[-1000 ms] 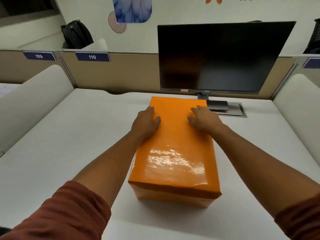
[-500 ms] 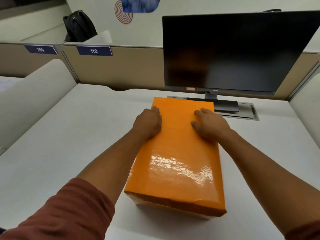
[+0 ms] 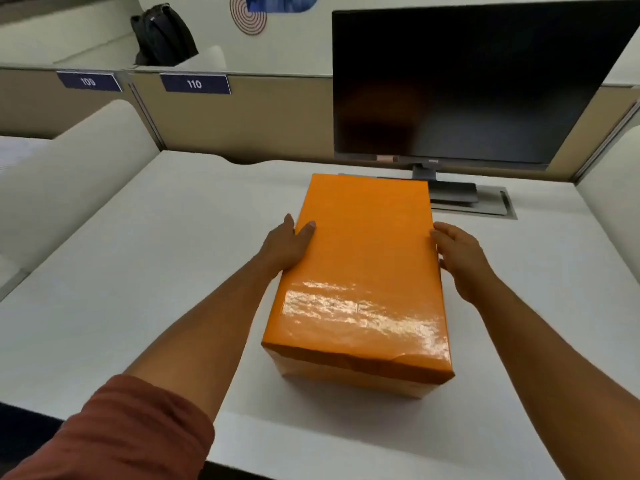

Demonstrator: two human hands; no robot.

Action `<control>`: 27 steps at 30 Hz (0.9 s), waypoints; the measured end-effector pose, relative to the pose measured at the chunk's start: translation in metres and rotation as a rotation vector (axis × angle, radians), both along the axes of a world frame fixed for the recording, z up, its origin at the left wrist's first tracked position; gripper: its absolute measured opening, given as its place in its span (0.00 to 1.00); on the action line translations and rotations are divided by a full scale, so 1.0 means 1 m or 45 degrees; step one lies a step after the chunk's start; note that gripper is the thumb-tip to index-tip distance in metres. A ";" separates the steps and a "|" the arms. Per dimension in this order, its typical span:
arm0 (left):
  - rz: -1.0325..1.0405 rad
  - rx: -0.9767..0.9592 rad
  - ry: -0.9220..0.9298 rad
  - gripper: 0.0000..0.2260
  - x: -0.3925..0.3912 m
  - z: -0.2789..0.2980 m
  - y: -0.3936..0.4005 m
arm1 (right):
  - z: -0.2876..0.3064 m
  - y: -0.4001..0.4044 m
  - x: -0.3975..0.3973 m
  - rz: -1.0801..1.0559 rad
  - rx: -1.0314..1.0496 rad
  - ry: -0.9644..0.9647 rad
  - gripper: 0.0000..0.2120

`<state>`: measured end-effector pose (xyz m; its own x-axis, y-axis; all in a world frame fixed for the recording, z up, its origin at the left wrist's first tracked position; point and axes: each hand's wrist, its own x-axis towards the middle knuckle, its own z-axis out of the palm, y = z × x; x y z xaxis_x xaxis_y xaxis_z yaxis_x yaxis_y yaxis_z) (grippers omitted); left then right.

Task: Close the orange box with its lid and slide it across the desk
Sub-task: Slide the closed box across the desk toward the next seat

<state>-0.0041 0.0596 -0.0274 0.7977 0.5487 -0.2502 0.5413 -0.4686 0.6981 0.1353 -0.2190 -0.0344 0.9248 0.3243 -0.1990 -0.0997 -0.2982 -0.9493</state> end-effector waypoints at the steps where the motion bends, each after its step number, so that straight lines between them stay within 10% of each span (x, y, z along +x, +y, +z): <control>1: 0.032 -0.094 0.012 0.36 -0.005 -0.002 0.002 | -0.004 -0.005 -0.005 0.009 -0.003 0.097 0.23; 6: 0.060 -0.597 0.185 0.34 -0.037 -0.003 0.006 | -0.013 -0.024 -0.026 0.257 -0.014 0.571 0.32; 27: 0.424 -0.228 -0.144 0.30 -0.107 0.035 0.121 | 0.028 0.139 -0.050 0.689 0.061 0.249 0.31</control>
<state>-0.1114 0.1802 0.0076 0.6113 0.7378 -0.2861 0.5583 -0.1459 0.8167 0.0856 -0.0805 -0.0062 0.5720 0.7539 -0.3230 -0.1201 -0.3126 -0.9423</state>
